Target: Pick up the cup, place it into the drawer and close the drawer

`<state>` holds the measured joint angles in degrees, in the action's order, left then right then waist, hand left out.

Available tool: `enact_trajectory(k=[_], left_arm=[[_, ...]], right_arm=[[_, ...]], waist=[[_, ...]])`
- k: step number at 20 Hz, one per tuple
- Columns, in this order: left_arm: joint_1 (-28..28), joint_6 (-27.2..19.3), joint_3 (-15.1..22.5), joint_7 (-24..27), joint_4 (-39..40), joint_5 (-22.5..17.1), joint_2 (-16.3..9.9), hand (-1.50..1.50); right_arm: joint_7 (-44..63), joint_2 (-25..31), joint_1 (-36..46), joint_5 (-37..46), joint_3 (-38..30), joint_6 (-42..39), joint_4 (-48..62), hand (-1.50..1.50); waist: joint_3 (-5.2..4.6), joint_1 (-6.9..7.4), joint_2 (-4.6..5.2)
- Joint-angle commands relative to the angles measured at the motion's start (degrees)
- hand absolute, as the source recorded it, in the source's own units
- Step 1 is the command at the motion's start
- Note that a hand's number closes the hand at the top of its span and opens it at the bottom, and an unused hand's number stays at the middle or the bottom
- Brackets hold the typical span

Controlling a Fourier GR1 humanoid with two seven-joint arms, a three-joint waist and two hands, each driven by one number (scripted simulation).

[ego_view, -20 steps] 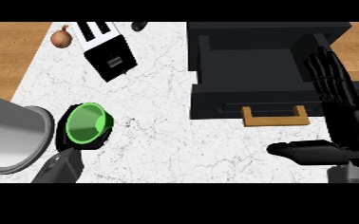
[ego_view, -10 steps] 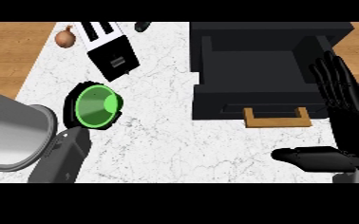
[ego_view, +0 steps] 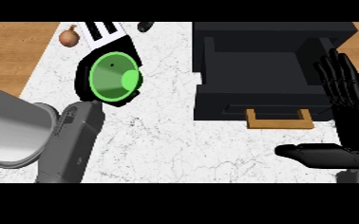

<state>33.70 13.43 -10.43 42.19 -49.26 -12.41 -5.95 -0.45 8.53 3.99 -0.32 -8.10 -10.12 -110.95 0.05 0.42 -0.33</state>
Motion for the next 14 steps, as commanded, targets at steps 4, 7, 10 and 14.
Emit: enact_trajectory(k=[4,7,10,14], left_arm=[[8.6,-9.4,4.8,-13.2,-10.0,1.9,5.2,1.50],[11.5,-13.0,6.8,-18.5,-12.5,4.0,5.8,1.50],[16.6,-17.7,8.8,-25.2,-13.5,4.2,5.9,1.50],[22.2,-23.1,13.7,-26.6,-9.2,1.3,5.9,1.50]], right_arm=[[-0.2,-0.7,1.6,1.2,0.4,1.0,1.5,-1.50],[-1.2,1.2,-0.1,-1.9,-1.8,-2.0,2.2,-1.50],[-0.3,0.8,0.7,-2.3,-1.8,-1.2,0.5,-1.50],[-3.1,3.0,2.1,-3.3,-4.9,-2.8,5.4,-1.50]], waist=[[-0.02,-0.37,0.18],[-0.02,-0.61,0.23],[-0.03,-0.76,0.18],[-0.01,-1.22,0.40]])
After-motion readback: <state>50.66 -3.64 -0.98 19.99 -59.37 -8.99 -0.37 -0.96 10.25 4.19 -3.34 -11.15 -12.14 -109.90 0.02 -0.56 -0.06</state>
